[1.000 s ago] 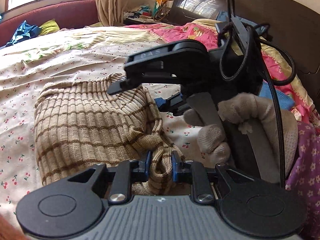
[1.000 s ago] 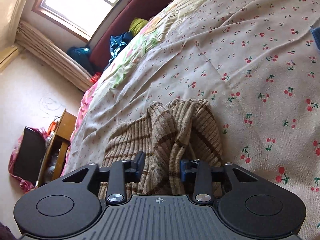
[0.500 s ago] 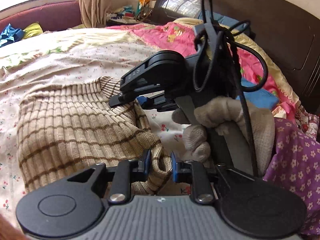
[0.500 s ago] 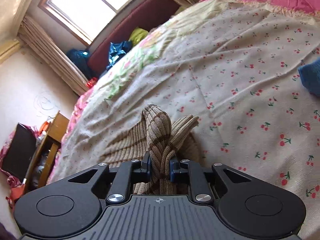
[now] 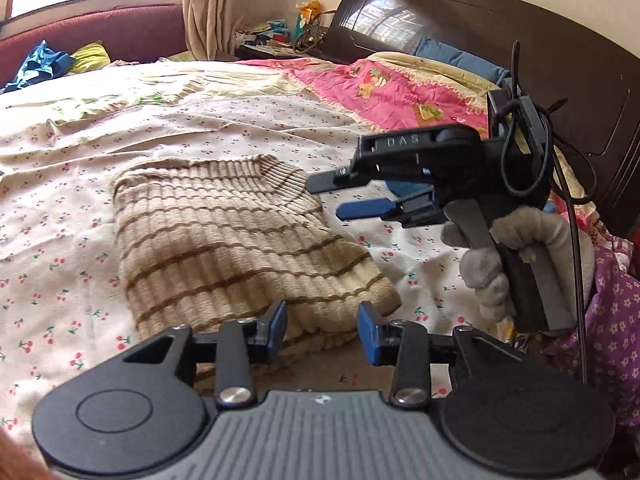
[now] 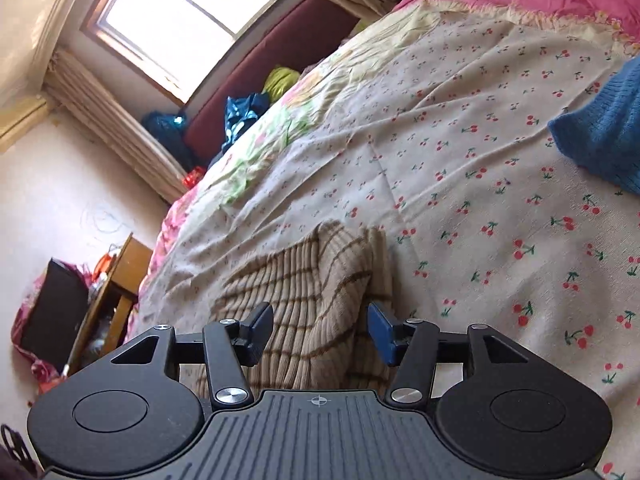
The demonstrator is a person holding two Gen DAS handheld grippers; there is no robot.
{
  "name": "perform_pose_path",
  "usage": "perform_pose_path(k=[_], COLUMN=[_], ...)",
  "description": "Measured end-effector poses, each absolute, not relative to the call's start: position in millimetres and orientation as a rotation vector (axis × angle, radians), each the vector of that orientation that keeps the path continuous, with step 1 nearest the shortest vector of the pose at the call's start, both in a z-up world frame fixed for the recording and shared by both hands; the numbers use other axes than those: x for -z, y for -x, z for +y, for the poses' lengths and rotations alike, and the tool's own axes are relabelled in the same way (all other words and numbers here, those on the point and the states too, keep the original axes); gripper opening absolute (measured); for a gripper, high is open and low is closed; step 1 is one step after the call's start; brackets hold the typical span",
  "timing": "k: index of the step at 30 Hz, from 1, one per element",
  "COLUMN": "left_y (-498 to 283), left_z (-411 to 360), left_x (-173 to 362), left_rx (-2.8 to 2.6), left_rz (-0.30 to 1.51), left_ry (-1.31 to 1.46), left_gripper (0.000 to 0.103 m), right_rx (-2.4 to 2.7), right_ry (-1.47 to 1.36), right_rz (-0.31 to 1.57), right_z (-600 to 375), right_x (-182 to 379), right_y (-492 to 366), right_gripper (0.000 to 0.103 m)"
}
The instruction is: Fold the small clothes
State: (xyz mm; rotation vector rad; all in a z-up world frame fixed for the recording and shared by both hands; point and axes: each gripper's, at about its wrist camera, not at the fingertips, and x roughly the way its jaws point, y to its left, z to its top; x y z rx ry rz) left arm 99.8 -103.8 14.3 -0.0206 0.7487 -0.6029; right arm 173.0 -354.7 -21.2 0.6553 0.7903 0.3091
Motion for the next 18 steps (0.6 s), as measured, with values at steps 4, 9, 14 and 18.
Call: perform_pose_path(k=[4,9,14,18], left_y=[-115,-131,-136,-131], left_z=[-92,-91,-87,-84], left_x=[-7,9,36,35], left_rx=[0.552,0.487,0.474,0.481], left_rz=[0.738,0.737,0.801,0.798], left_ry=[0.025,-0.015,-0.02,-0.033], left_gripper=[0.051,0.051,0.051,0.051], right_rx=[-0.27,-0.276,-0.191,-0.169], right_ry=[-0.646,-0.668,-0.649,-0.539], right_rz=[0.839,0.786,0.787,0.822], right_z=[-342,-337,-345,-331], right_x=[37,27,32,43], right_y=[-188,-196,-209,-210], right_gripper=[0.051,0.014,0.011,0.011])
